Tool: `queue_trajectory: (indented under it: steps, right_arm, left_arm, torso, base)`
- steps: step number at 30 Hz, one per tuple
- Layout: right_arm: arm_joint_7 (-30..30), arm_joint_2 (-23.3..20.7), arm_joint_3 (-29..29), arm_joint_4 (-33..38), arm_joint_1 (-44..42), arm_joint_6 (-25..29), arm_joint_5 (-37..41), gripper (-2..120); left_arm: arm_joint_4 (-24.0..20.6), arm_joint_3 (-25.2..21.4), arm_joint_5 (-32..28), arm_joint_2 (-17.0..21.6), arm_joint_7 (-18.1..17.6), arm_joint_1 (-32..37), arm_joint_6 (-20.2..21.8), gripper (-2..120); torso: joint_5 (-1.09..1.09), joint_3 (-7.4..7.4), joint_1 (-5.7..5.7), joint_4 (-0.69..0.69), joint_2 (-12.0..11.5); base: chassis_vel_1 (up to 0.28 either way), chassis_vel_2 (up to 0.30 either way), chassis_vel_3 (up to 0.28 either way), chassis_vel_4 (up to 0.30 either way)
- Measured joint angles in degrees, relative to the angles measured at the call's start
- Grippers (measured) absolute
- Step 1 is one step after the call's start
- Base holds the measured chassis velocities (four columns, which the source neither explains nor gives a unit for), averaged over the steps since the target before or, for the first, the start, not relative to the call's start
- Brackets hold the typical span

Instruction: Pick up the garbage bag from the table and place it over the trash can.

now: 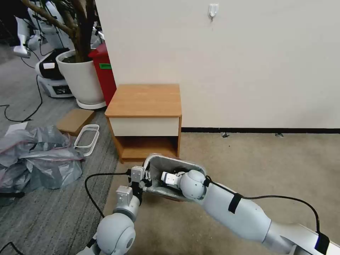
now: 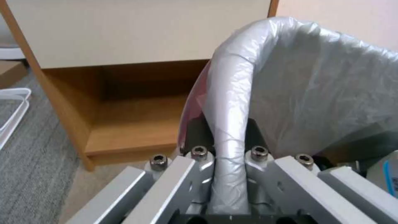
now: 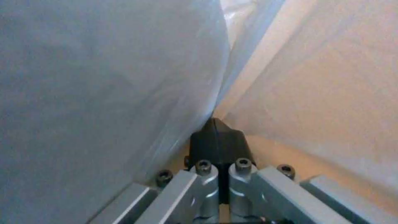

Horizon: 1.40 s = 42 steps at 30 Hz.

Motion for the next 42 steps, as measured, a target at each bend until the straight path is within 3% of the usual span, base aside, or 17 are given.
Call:
queue_trajectory:
  steps: [32,42]
  right_arm:
    - [0.3,-2.8,-1.1,6.0,1.4,0.0,2.5,0]
    - [0.3,-5.7,-1.5,10.3,2.1,0.0,4.5,0]
  left_arm:
    - [4.6,0.9,-4.4,0.6,-2.4,-4.0,0.1,4]
    - [6.0,1.1,-6.8,0.6,-3.6,-5.4,0.3,4]
  torso:
    - [0.00,0.00,0.00,0.00,0.0]
    - [0.00,0.00,0.00,0.00,0.0]
  base:
    - [0.000,0.000,0.000,0.000]
    - [0.000,0.000,0.000,0.000]
